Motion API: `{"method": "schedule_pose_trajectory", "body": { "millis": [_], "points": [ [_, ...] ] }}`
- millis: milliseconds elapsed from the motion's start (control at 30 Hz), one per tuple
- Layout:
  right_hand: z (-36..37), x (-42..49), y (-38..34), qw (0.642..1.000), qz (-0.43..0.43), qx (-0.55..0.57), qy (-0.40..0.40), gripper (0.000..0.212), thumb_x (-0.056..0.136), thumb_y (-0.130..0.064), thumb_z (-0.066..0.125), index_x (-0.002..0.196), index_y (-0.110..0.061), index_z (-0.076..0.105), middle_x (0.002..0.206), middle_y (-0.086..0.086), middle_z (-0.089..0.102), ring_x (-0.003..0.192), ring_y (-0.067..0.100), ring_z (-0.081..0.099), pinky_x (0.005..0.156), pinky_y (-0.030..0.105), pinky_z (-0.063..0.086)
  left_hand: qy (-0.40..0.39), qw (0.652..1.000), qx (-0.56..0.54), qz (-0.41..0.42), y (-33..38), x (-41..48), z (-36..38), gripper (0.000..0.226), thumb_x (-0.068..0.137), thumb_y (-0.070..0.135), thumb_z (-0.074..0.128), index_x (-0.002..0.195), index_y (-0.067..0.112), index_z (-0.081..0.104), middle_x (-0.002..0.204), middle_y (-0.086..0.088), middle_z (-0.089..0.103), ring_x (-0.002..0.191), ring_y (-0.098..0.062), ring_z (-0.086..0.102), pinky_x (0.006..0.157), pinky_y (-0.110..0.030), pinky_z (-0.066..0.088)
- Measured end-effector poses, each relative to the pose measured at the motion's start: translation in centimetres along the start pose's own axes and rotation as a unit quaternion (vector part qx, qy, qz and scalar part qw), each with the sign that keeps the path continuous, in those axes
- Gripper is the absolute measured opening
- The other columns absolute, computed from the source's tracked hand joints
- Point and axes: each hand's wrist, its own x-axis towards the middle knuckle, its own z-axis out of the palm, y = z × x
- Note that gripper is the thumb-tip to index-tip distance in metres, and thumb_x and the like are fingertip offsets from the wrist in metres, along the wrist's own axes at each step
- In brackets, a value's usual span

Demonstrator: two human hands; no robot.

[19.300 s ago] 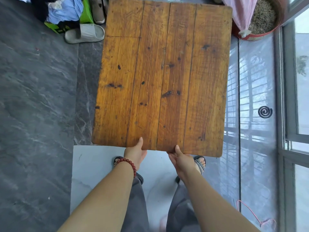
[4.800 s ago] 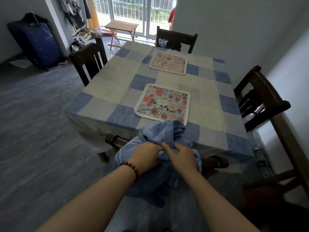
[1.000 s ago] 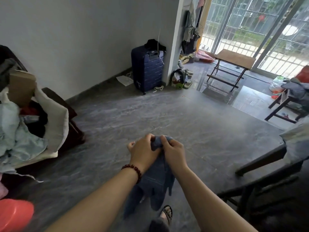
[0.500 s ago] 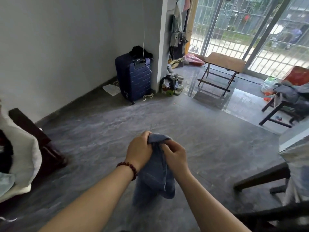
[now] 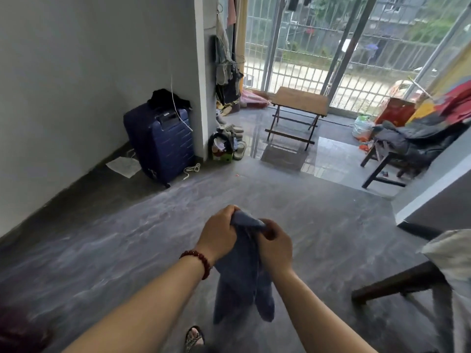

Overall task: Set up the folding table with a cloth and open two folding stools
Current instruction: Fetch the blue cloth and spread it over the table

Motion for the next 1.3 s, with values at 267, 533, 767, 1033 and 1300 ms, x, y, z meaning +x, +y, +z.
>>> {"method": "schedule_pose_trajectory", "body": {
  "millis": [267, 533, 767, 1033, 1300],
  "points": [
    [3.8, 7.4, -3.6, 0.99, -0.05, -0.068, 0.112, 0.019, 0.082, -0.005, 0.059, 0.077, -0.023, 0.059, 0.096, -0.005, 0.051, 0.091, 0.014, 0.047, 0.069, 0.01, 0.031, -0.059, 0.997, -0.037, 0.019, -1.5, 9.1, -3.8, 0.024, 0.094, 0.009, 0.038, 0.116, 0.016, 0.044, 0.106, -0.005, 0.059, 0.097, -0.021, 0.057, 0.086, -0.034, 0.047],
    [6.1, 12.7, -5.3, 0.994, -0.027, 0.021, 0.104, 0.03, 0.087, -0.001, 0.051, 0.079, -0.03, 0.05, 0.074, -0.01, 0.058, 0.065, -0.001, 0.053, 0.058, 0.009, 0.042, -0.114, 0.992, -0.031, 0.037, -2.3, 15.3, -5.2, 0.016, 0.09, 0.02, 0.054, 0.104, 0.02, 0.046, 0.091, 0.0, 0.06, 0.08, -0.016, 0.057, 0.066, -0.023, 0.045],
    [7.9, 19.0, -5.2, 0.996, -0.015, 0.034, 0.083, 0.022, 0.088, -0.002, 0.052, 0.082, -0.023, 0.051, 0.073, -0.003, 0.057, 0.063, 0.003, 0.052, 0.058, 0.016, 0.041, -0.115, 0.991, 0.036, 0.058, -3.3, 21.9, -5.0, 0.029, 0.081, 0.021, 0.065, 0.105, 0.019, 0.049, 0.098, -0.004, 0.063, 0.081, -0.014, 0.055, 0.066, -0.02, 0.038],
    [7.6, 31.3, -7.5, 0.997, -0.059, 0.019, 0.048, 0.014, 0.091, -0.008, 0.055, 0.079, -0.015, 0.053, 0.066, -0.002, 0.053, 0.059, 0.005, 0.047, 0.056, 0.014, 0.038, -0.057, 0.993, 0.071, 0.072, -1.8, 34.5, -4.3, 0.021, 0.085, 0.013, 0.056, 0.104, 0.02, 0.059, 0.101, -0.006, 0.067, 0.091, -0.025, 0.061, 0.071, -0.027, 0.042],
    [6.1, 41.6, -7.7, 0.997, -0.04, -0.066, 0.007, 0.02, 0.076, -0.004, 0.066, 0.089, -0.018, 0.06, 0.074, -0.006, 0.061, 0.068, 0.01, 0.057, 0.057, 0.012, 0.041, -0.03, 0.992, 0.04, 0.113, 1.9, 44.6, -3.5, 0.025, 0.084, 0.007, 0.052, 0.103, 0.021, 0.061, 0.103, -0.004, 0.067, 0.093, -0.021, 0.061, 0.083, -0.035, 0.049]
  ]
}}
